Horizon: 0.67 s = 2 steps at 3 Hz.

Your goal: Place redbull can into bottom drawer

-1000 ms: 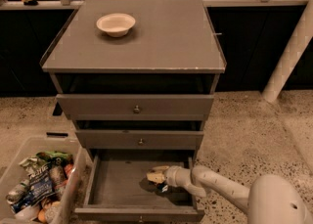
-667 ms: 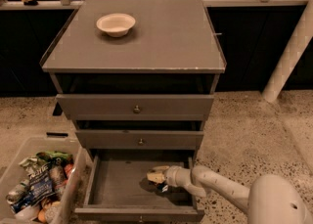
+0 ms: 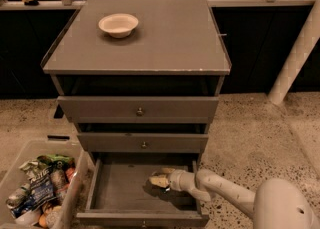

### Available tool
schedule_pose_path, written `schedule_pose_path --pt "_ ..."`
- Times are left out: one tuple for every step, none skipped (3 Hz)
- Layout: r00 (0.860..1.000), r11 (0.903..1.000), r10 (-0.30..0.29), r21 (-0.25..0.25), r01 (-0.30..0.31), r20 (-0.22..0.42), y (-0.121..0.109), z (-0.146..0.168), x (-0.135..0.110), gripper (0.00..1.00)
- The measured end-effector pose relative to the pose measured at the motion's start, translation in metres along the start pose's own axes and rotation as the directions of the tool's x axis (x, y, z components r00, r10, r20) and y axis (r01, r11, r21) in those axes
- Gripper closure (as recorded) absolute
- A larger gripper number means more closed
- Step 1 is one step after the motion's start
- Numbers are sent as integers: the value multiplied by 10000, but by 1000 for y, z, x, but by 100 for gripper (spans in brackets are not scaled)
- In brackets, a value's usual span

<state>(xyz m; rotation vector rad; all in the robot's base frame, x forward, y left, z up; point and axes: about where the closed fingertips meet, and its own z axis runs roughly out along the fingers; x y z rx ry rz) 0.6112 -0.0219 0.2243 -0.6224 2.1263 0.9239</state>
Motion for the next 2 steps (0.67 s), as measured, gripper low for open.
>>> schedule_pose_path --pt "10000 10000 0 -1 0 0 0 0 0 0" --pt "10000 10000 0 -1 0 0 0 0 0 0"
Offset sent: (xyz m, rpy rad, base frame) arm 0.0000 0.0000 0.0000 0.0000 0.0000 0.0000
